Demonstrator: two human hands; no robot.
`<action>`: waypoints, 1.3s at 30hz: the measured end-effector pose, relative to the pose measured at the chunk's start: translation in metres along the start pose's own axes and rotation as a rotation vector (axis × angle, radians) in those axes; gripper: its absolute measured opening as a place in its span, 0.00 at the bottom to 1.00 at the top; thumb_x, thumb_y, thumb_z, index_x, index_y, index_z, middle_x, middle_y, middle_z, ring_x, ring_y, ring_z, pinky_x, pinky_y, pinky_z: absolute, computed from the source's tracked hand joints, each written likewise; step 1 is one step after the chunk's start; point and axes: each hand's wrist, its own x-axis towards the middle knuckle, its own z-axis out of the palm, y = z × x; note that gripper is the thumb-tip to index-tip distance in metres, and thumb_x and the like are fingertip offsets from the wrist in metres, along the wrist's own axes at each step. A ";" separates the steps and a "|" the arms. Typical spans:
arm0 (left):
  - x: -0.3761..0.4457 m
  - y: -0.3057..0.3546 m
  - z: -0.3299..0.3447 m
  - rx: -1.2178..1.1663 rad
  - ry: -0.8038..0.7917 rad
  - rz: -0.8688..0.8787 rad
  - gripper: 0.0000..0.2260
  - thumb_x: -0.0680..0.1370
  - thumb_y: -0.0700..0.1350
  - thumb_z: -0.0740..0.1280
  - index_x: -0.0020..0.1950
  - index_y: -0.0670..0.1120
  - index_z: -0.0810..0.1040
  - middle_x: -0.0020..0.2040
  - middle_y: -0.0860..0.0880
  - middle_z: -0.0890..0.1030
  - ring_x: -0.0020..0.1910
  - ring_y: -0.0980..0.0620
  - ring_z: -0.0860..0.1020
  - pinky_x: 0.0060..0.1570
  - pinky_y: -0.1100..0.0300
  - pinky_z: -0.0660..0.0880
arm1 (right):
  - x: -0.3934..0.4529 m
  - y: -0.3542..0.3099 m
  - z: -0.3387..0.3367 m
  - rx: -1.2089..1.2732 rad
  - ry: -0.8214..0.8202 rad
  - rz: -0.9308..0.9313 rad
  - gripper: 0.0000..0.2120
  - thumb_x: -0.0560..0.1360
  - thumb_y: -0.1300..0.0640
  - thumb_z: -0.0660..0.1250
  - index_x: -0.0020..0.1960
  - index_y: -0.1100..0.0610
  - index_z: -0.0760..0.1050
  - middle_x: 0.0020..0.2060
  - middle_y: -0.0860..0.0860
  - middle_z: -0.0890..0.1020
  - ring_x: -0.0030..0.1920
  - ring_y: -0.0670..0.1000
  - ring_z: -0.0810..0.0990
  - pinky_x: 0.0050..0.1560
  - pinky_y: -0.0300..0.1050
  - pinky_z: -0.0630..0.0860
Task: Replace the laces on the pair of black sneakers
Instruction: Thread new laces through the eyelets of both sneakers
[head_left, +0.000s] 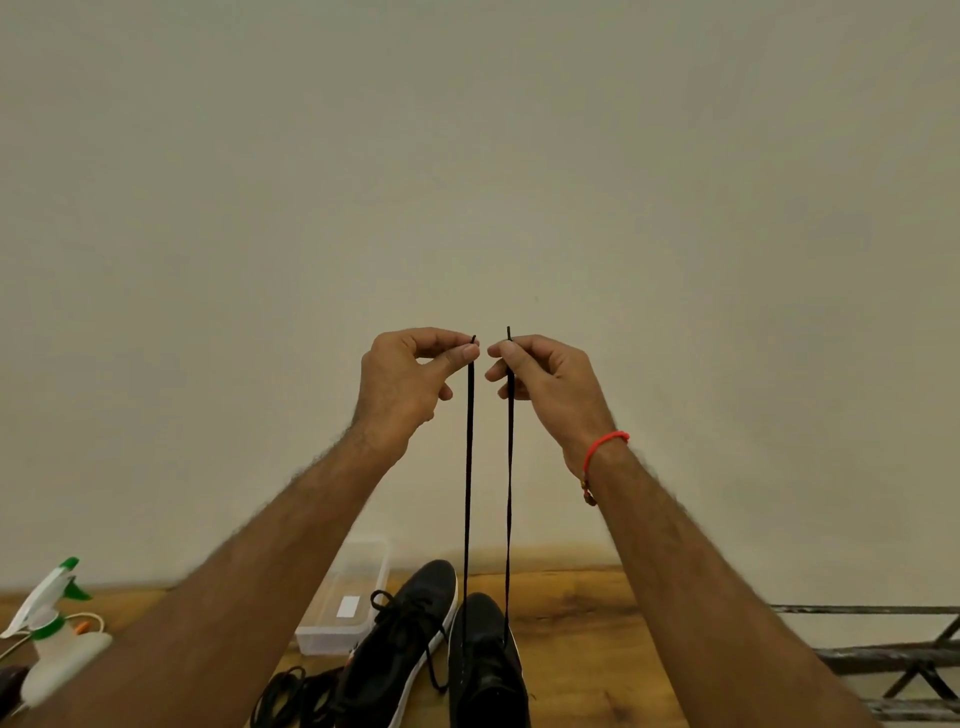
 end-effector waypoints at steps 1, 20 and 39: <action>0.001 0.001 0.000 -0.013 -0.008 -0.013 0.05 0.75 0.50 0.76 0.50 0.54 0.86 0.43 0.58 0.86 0.28 0.59 0.77 0.25 0.63 0.71 | 0.002 -0.001 0.000 -0.015 0.002 -0.009 0.09 0.82 0.53 0.65 0.52 0.53 0.83 0.41 0.49 0.86 0.43 0.54 0.84 0.54 0.50 0.81; 0.016 0.021 -0.005 -0.028 -0.066 -0.075 0.06 0.74 0.52 0.77 0.50 0.53 0.87 0.43 0.54 0.85 0.34 0.54 0.76 0.30 0.61 0.71 | 0.025 -0.008 0.004 -0.198 -0.023 -0.123 0.09 0.80 0.52 0.67 0.50 0.53 0.85 0.39 0.46 0.86 0.44 0.46 0.85 0.55 0.49 0.81; 0.016 0.024 -0.004 0.042 -0.066 -0.024 0.07 0.75 0.52 0.76 0.51 0.53 0.86 0.45 0.56 0.85 0.33 0.57 0.78 0.28 0.63 0.71 | 0.028 -0.008 0.000 -0.197 -0.044 -0.165 0.10 0.80 0.51 0.67 0.51 0.54 0.85 0.38 0.47 0.86 0.42 0.44 0.84 0.45 0.36 0.79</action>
